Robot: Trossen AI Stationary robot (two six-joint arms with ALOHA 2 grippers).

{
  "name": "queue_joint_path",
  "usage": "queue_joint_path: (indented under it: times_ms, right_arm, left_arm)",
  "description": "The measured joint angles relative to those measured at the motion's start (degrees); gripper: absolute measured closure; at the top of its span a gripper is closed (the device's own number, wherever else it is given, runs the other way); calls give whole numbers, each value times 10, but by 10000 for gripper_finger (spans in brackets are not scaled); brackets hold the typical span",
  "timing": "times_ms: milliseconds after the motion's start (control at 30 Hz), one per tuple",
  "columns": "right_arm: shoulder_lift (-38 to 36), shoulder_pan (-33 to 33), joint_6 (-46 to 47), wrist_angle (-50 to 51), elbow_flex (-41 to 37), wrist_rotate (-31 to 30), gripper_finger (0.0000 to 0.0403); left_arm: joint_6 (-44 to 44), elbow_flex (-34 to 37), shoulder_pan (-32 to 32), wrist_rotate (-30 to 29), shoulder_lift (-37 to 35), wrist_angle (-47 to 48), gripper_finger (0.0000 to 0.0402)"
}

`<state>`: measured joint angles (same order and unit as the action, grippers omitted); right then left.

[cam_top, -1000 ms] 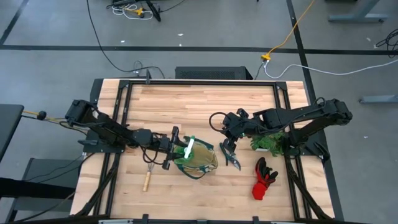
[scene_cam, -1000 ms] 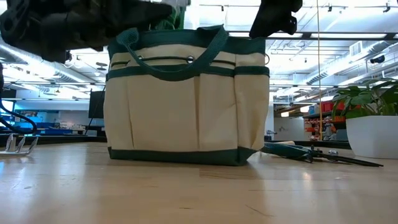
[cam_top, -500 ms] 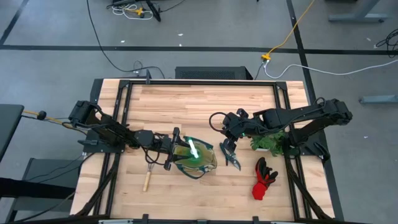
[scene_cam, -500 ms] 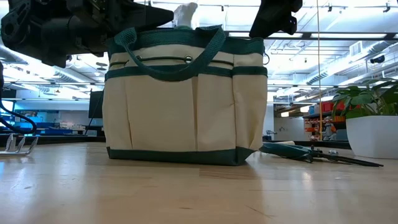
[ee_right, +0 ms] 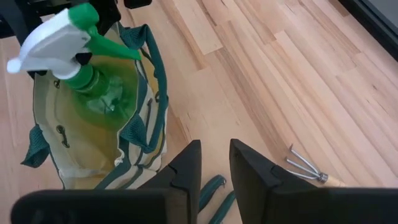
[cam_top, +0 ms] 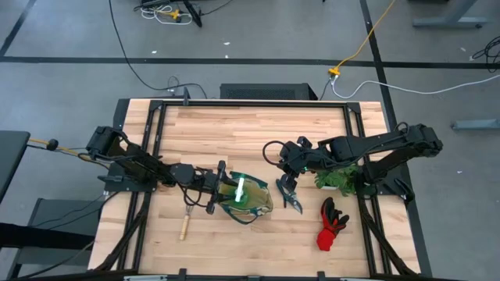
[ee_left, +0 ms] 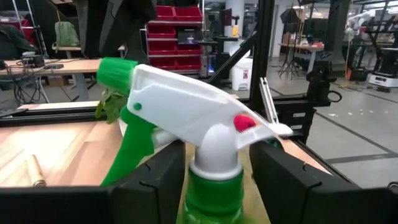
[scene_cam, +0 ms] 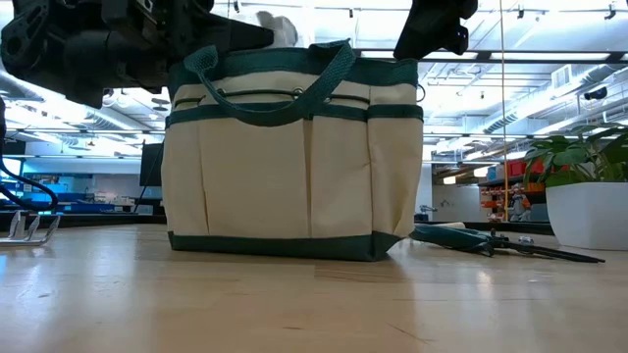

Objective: Pick & Place Garden tools in Gardening bag
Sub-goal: Put the green spray bottle into the gardening bag

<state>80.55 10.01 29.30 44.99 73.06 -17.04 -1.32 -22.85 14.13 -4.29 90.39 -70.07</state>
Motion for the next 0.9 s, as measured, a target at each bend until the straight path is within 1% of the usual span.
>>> queue_joint_path:
  times_ms: [67,200,300,367,500,733,900]
  right_arm:
    - [0,0,0,0,0,0,316]
    - [0,0,0,0,0,0,316]
    - [0,0,0,0,0,0,316]
    - [0,0,0,0,0,0,316]
    - [0,0,1,0,0,0,316]
    - [0,0,0,0,0,-1,316]
    - [0,0,0,0,0,-1,316]
  left_arm:
    - [-3,0,0,3,0,-4,216]
    - [-10,0,0,32,0,-3,216]
    - [-10,0,0,35,0,-3,219]
    - [-11,0,0,33,0,-3,222]
    - [-14,0,0,11,0,11,228]
    - [-23,-1,0,12,-1,26,245]
    - [-21,0,0,10,-24,32,255]
